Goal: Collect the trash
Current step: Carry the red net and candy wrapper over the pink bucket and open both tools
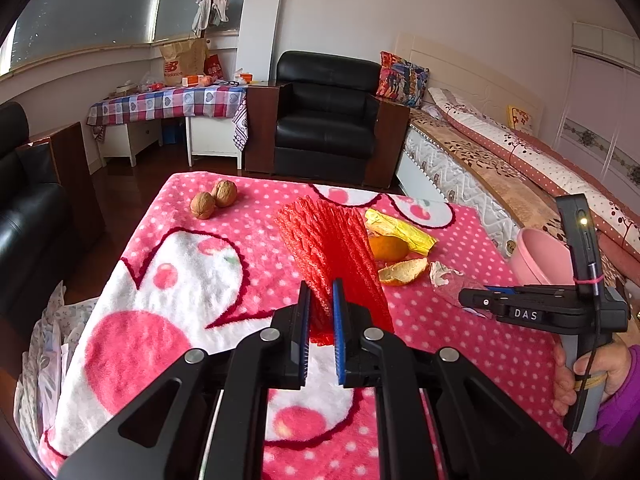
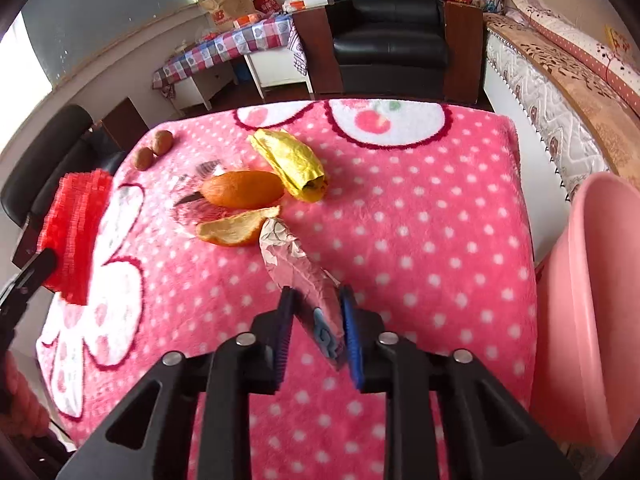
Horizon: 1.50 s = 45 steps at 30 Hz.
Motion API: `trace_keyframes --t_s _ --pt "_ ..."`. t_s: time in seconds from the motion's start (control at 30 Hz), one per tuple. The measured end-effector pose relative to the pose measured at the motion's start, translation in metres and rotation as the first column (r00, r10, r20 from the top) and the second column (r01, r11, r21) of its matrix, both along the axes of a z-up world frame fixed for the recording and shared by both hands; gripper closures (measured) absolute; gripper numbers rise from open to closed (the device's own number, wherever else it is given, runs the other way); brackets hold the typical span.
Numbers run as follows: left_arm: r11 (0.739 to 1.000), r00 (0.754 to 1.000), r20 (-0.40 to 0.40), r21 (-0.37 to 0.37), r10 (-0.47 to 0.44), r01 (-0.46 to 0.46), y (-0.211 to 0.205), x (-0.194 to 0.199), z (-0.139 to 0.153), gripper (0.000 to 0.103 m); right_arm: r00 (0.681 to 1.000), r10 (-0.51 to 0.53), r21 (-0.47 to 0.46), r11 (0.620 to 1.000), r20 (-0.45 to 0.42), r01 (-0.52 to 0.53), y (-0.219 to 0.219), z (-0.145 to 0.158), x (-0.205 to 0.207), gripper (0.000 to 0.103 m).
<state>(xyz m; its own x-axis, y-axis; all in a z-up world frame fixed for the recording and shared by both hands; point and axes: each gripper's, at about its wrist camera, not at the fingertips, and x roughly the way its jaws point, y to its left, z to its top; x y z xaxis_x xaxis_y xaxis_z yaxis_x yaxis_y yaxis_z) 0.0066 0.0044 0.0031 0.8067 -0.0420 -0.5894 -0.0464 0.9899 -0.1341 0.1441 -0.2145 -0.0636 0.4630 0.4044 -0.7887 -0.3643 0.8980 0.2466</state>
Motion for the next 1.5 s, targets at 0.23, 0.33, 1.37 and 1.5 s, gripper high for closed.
trace_keyframes --t_s 0.23,0.33,1.37,1.5 --pt "1.000 1.000 0.008 -0.010 -0.022 0.022 -0.006 -0.006 0.004 0.094 0.998 -0.053 0.108 0.993 0.027 0.049 -0.005 0.025 -0.052 0.084" --pt "0.999 0.999 0.009 -0.020 -0.036 0.036 -0.012 -0.010 0.006 0.094 0.997 -0.063 0.128 0.990 0.038 0.058 -0.001 0.031 -0.076 0.084" --pt "0.924 0.923 0.080 -0.047 -0.376 0.381 -0.187 0.021 0.060 0.094 0.844 -0.498 0.223 0.862 0.199 0.456 -0.163 0.089 -0.121 0.084" --pt "0.910 0.911 0.054 -0.043 -0.410 0.412 -0.211 0.036 0.052 0.094 0.814 -0.554 0.220 0.828 0.174 0.516 -0.194 0.082 -0.104 0.084"
